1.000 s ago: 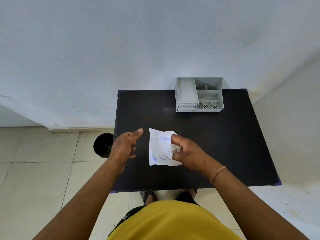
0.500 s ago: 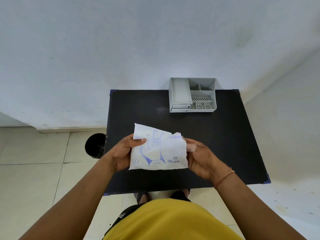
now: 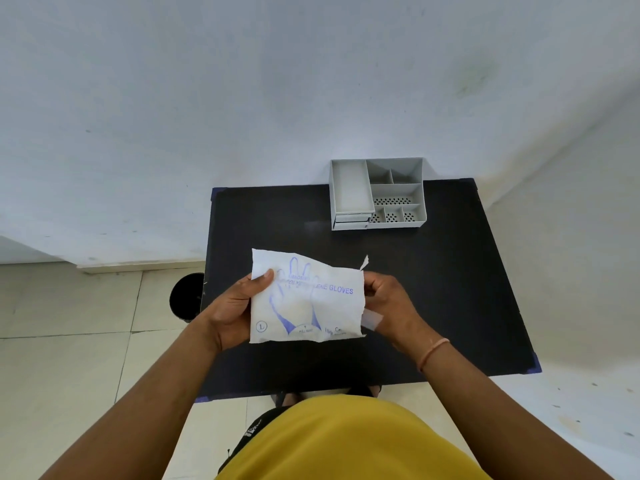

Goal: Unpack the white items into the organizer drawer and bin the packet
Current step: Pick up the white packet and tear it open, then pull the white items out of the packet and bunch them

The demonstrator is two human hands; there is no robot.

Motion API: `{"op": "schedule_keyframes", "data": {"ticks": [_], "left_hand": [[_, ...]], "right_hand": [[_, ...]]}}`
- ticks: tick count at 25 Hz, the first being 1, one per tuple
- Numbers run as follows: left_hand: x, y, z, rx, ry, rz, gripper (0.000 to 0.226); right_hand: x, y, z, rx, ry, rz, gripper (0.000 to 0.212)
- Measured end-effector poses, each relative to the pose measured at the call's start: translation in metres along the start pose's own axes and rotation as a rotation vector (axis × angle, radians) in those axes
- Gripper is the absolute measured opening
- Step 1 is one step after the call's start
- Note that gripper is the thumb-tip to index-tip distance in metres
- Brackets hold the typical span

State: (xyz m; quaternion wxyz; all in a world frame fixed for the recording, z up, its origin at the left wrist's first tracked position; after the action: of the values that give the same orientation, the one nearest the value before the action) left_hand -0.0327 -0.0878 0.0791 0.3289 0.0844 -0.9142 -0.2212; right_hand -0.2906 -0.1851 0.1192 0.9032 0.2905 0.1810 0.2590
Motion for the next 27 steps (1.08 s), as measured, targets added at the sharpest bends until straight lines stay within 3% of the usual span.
{"op": "schedule_keyframes", "data": {"ticks": [2, 5, 8, 12, 15, 19, 24, 25, 27], "left_hand": [[0.002, -0.001, 0.007, -0.009, 0.012, -0.011, 0.069], [0.003, -0.005, 0.022, -0.032, -0.017, -0.048, 0.049], [0.007, -0.007, 0.035, -0.066, -0.074, -0.071, 0.046], [0.019, -0.010, 0.053, -0.075, -0.135, -0.079, 0.051], [0.034, -0.021, 0.064, -0.049, -0.155, -0.105, 0.050], [0.062, -0.031, 0.077, -0.098, -0.040, -0.156, 0.051], [0.078, -0.038, 0.086, -0.035, -0.171, -0.508, 0.052], [0.076, -0.036, 0.087, -0.014, -0.225, -0.559, 0.050], [0.073, -0.030, 0.088, -0.012, -0.240, -0.505, 0.047]], "right_hand": [[-0.008, -0.006, -0.009, 0.084, -0.123, 0.097, 0.031], [-0.012, -0.010, -0.029, 0.360, -0.289, 0.366, 0.025], [-0.019, -0.009, -0.043, 0.433, -0.369, 0.510, 0.029], [-0.032, -0.010, -0.043, 0.400, -0.157, 0.438, 0.028], [-0.047, -0.016, -0.042, 0.487, -0.353, 0.370, 0.032], [-0.073, -0.023, -0.039, 0.474, -0.236, 0.436, 0.022], [-0.084, -0.041, -0.053, 0.393, -0.283, 0.250, 0.025], [-0.085, -0.042, -0.055, 0.378, -0.309, 0.282, 0.028], [-0.079, -0.040, -0.059, 0.351, -0.273, 0.440, 0.030]]}}
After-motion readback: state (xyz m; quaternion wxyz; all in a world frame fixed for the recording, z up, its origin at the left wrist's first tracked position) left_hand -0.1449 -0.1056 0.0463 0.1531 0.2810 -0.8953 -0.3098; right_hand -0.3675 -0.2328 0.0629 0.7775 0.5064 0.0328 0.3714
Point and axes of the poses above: each hand's wrist, its own y-axis away from the middle knuckle, its own x-axis out of the palm, z = x × y, the point moved 2 cm from there along -y, towards the middle knuckle, and after that the axes turned 15 degrees about x, right-handed, at the moved point
